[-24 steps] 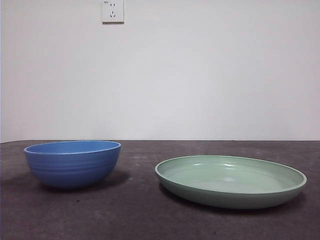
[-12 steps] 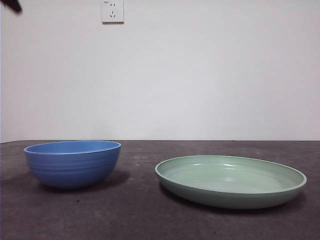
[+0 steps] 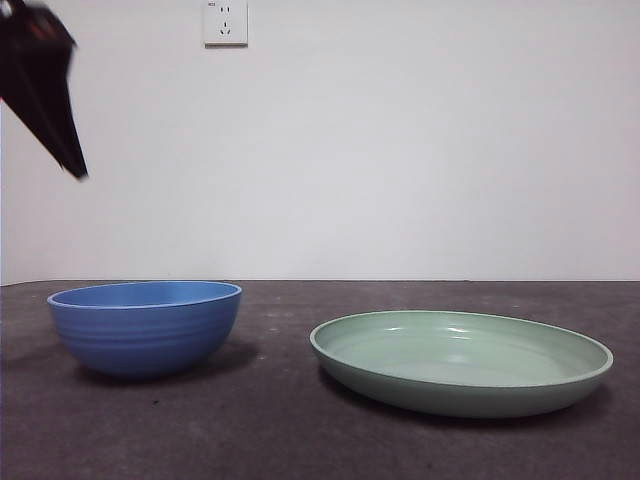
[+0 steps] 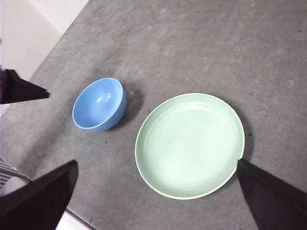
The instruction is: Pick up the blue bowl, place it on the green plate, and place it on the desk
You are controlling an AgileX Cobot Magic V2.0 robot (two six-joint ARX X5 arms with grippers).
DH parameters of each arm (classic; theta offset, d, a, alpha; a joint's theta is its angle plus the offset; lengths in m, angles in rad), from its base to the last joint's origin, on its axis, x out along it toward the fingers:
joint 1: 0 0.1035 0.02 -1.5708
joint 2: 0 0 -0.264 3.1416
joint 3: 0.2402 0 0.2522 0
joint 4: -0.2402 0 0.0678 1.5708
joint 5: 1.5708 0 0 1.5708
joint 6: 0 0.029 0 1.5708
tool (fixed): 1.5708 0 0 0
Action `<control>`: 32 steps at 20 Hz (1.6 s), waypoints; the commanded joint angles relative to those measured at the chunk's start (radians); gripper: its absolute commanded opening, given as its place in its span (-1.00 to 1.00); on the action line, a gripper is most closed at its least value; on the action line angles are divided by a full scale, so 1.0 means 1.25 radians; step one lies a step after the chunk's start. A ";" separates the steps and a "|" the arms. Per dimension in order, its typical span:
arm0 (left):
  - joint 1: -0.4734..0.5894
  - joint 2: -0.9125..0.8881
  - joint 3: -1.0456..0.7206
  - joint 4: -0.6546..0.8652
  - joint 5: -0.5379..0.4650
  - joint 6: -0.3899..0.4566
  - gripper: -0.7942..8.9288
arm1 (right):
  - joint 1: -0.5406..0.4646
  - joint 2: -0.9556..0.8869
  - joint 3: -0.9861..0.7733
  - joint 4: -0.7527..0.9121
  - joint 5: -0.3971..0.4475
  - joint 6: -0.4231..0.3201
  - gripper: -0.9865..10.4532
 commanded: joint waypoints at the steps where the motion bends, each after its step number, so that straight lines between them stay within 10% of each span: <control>1: -0.004 0.070 0.019 0.052 -0.005 -0.033 0.37 | 0.002 0.003 0.013 0.004 -0.002 0.000 0.22; 14: -0.070 0.267 0.019 0.156 -0.075 -0.084 0.16 | 0.002 0.003 0.013 0.004 -0.001 -0.006 0.22; 21: -0.075 0.276 0.020 0.157 -0.104 -0.099 -0.79 | 0.002 0.003 0.013 0.004 -0.002 -0.006 0.22; 32: -0.179 0.275 0.257 -0.054 -0.115 -0.128 -0.81 | 0.002 0.003 0.013 0.005 -0.002 -0.006 0.22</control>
